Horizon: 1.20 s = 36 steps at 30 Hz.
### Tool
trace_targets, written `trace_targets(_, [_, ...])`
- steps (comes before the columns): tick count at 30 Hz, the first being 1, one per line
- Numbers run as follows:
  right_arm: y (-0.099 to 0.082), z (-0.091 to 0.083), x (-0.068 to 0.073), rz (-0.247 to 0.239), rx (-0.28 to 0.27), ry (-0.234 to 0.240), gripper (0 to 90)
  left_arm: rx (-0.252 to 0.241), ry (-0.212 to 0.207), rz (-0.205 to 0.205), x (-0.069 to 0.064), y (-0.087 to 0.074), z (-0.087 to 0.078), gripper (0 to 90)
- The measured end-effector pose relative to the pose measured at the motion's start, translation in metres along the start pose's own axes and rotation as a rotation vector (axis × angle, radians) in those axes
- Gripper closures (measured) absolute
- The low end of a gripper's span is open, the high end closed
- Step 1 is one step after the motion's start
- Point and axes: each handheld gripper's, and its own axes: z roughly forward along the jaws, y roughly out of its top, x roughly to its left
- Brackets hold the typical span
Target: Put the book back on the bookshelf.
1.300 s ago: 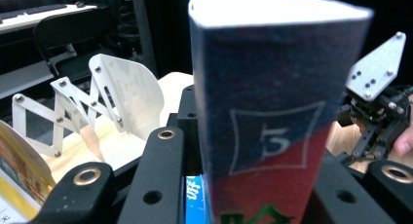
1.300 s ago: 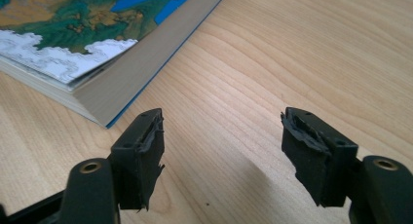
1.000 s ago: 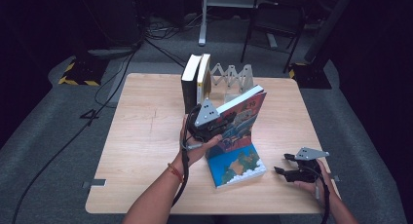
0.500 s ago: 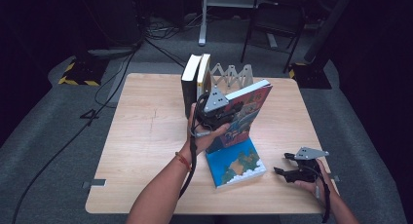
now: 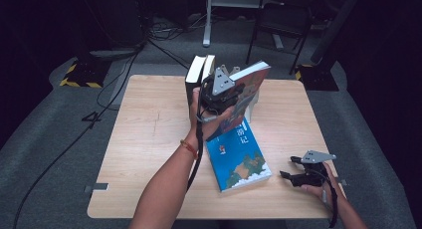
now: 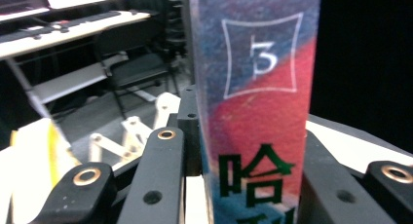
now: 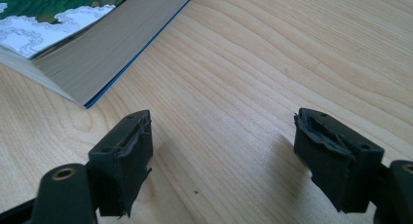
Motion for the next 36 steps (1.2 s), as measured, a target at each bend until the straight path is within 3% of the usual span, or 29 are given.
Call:
trace_targets(5, [0.0, 0.0, 0.0, 0.001, -0.002, 0.001, 22.1, 0.003, 0.084, -0.018, 0.016, 0.007, 0.012, 73.3])
trace_targets(11, [0.0, 0.0, 0.0, 0.0, -0.002, 0.002, 22.1, 0.036, 0.176, -0.034, 0.025, 0.003, 0.033, 73.3])
trace_targets(16, [0.0, 0.0, 0.0, -0.005, -0.002, 0.008, 22.0, 0.08, 0.22, -0.007, 0.028, 0.002, 0.045, 73.1])
trace_targets(23, [-0.001, 0.0, 0.001, -0.007, -0.001, 0.009, 22.0, 0.102, 0.3, -0.02, 0.033, -0.002, 0.058, 72.9])
trace_targets(25, [-0.001, -0.001, 0.001, -0.009, 0.0, 0.01, 22.0, 0.089, 0.292, -0.039, 0.035, -0.002, 0.051, 73.1])
trace_targets(31, [-0.001, 0.0, 0.001, -0.014, -0.002, 0.018, 21.8, 0.078, 0.278, -0.03, 0.031, 0.0, 0.027, 73.0])
trace_targets(36, [0.0, 0.0, 0.001, -0.013, 0.0, 0.013, 21.5, 0.081, 0.289, -0.02, 0.028, -0.001, 0.022, 73.0])
